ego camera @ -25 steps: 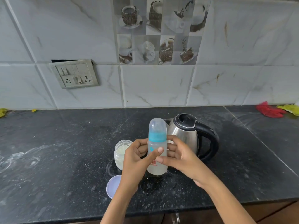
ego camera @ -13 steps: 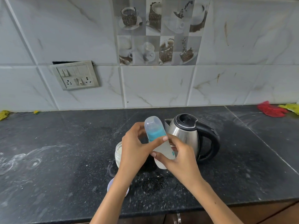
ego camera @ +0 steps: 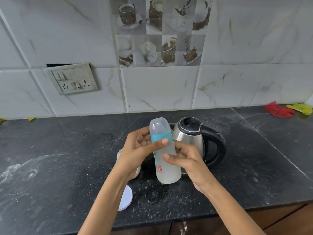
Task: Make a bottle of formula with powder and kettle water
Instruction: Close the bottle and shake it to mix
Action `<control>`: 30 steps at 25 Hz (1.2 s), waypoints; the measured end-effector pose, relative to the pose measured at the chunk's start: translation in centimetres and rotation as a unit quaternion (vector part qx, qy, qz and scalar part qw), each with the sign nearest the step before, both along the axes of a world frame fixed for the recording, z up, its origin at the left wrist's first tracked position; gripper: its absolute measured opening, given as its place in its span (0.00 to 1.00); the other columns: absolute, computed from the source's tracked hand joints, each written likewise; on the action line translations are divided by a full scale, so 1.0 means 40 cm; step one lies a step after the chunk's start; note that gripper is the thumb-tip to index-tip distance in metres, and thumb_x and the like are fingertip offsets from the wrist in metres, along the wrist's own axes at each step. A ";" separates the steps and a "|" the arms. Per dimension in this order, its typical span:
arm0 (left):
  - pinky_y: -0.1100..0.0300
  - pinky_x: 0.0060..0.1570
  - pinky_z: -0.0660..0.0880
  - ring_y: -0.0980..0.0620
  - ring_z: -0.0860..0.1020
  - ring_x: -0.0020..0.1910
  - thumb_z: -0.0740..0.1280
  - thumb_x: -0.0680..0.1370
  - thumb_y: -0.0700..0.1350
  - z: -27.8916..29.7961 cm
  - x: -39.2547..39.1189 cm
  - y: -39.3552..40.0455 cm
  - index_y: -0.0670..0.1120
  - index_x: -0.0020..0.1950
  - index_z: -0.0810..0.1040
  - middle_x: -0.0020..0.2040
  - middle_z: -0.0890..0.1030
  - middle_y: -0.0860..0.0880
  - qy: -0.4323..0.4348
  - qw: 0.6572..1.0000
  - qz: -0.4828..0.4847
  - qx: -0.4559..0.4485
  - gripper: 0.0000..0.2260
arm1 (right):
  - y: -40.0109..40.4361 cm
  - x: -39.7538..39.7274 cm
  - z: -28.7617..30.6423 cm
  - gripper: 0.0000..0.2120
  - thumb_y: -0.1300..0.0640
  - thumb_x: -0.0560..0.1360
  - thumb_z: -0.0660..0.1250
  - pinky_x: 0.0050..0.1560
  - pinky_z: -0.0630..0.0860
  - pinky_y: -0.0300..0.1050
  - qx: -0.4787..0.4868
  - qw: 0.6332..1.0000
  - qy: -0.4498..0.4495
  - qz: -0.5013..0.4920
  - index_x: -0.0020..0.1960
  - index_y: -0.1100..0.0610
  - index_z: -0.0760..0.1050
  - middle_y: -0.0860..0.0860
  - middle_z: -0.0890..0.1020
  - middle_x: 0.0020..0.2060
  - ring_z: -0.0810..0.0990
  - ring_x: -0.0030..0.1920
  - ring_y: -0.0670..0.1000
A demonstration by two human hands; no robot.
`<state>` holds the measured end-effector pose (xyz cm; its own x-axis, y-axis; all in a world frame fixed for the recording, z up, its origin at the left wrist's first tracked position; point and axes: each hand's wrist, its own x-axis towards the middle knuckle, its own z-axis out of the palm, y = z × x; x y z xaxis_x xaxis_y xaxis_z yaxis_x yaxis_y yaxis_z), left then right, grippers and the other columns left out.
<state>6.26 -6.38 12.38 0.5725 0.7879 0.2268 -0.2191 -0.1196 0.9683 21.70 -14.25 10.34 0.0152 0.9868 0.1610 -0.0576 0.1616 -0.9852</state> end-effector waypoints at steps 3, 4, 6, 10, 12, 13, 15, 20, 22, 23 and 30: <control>0.60 0.48 0.79 0.44 0.83 0.51 0.71 0.71 0.40 -0.003 -0.014 0.014 0.39 0.56 0.80 0.51 0.85 0.40 0.007 0.999 -0.044 -0.005 0.15 | 0.004 0.012 -0.003 0.12 0.61 0.71 0.71 0.45 0.78 0.33 -0.017 0.999 0.000 0.028 0.49 0.47 0.85 0.47 0.88 0.46 0.85 0.48 0.44; 0.60 0.49 0.79 0.44 0.83 0.52 0.71 0.71 0.40 -0.004 -0.020 0.017 0.39 0.57 0.80 0.52 0.85 0.40 0.015 0.999 -0.051 -0.001 0.15 | 0.006 0.014 -0.005 0.12 0.61 0.71 0.71 0.45 0.78 0.33 -0.024 0.999 -0.004 0.032 0.49 0.47 0.85 0.47 0.88 0.46 0.85 0.49 0.44; 0.61 0.49 0.79 0.45 0.83 0.53 0.74 0.72 0.42 -0.008 -0.026 0.015 0.44 0.62 0.77 0.53 0.85 0.43 0.033 0.998 -0.042 0.016 0.20 | 0.006 0.018 -0.005 0.13 0.60 0.71 0.72 0.47 0.79 0.35 -0.030 0.999 -0.020 0.024 0.52 0.48 0.84 0.48 0.88 0.48 0.85 0.51 0.45; 0.65 0.52 0.77 0.60 0.82 0.52 0.76 0.65 0.54 -0.015 -0.022 -0.001 0.60 0.64 0.71 0.52 0.83 0.62 0.128 0.971 0.102 0.176 0.29 | 0.006 0.019 -0.023 0.21 0.55 0.70 0.78 0.57 0.80 0.54 0.014 0.981 -0.170 -0.091 0.61 0.49 0.78 0.49 0.86 0.52 0.84 0.53 0.49; 0.70 0.52 0.74 0.64 0.81 0.52 0.76 0.65 0.55 -0.020 -0.004 -0.012 0.62 0.61 0.71 0.51 0.82 0.65 0.155 0.953 0.144 0.218 0.26 | 0.008 0.011 -0.038 0.21 0.52 0.69 0.78 0.54 0.80 0.57 0.034 0.970 -0.213 -0.114 0.61 0.49 0.78 0.49 0.86 0.50 0.84 0.51 0.49; 0.69 0.52 0.75 0.63 0.81 0.52 0.76 0.66 0.55 -0.023 0.003 -0.015 0.61 0.60 0.72 0.51 0.82 0.65 0.153 0.952 0.148 0.220 0.26 | 0.007 0.008 -0.044 0.22 0.50 0.69 0.77 0.53 0.80 0.58 0.038 0.968 -0.220 -0.117 0.61 0.48 0.78 0.49 0.86 0.49 0.84 0.51 0.49; 0.62 0.52 0.77 0.59 0.82 0.51 0.76 0.67 0.52 -0.035 0.008 -0.011 0.56 0.60 0.72 0.51 0.83 0.61 0.125 0.962 0.122 0.211 0.25 | 0.002 0.015 -0.052 0.22 0.47 0.68 0.76 0.52 0.80 0.58 0.043 0.968 -0.221 -0.111 0.60 0.46 0.78 0.48 0.86 0.49 0.84 0.50 0.49; 0.63 0.54 0.77 0.54 0.82 0.54 0.74 0.72 0.45 -0.073 0.000 0.004 0.53 0.67 0.69 0.53 0.85 0.52 0.096 0.978 0.026 0.183 0.26 | -0.001 0.039 -0.079 0.26 0.54 0.66 0.78 0.58 0.80 0.55 -0.004 0.989 -0.137 -0.048 0.63 0.48 0.75 0.49 0.86 0.53 0.85 0.53 0.49; 0.69 0.59 0.72 0.55 0.76 0.64 0.66 0.77 0.47 -0.093 -0.010 0.008 0.56 0.75 0.60 0.62 0.81 0.48 0.077 0.990 -0.003 0.120 0.28 | 0.007 0.048 -0.084 0.34 0.59 0.65 0.78 0.57 0.81 0.55 -0.028 0.998 -0.032 -0.038 0.67 0.49 0.68 0.51 0.84 0.56 0.84 0.55 0.52; 0.71 0.62 0.69 0.59 0.71 0.69 0.62 0.78 0.50 -0.107 -0.018 0.011 0.59 0.76 0.56 0.67 0.77 0.49 0.076 0.992 0.007 0.099 0.27 | 0.008 0.051 -0.083 0.39 0.59 0.65 0.79 0.55 0.82 0.55 -0.041 0.998 0.045 -0.031 0.70 0.47 0.64 0.52 0.82 0.58 0.83 0.57 0.53; 0.64 0.73 0.54 0.63 0.51 0.76 0.54 0.79 0.59 -0.318 -0.029 -0.053 0.66 0.72 0.59 0.76 0.60 0.61 0.335 0.914 0.077 0.213 0.21 | 0.003 0.066 -0.079 0.43 0.53 0.58 0.85 0.47 0.83 0.62 -0.026 0.943 0.332 0.001 0.69 0.45 0.69 0.55 0.83 0.55 0.82 0.59 0.60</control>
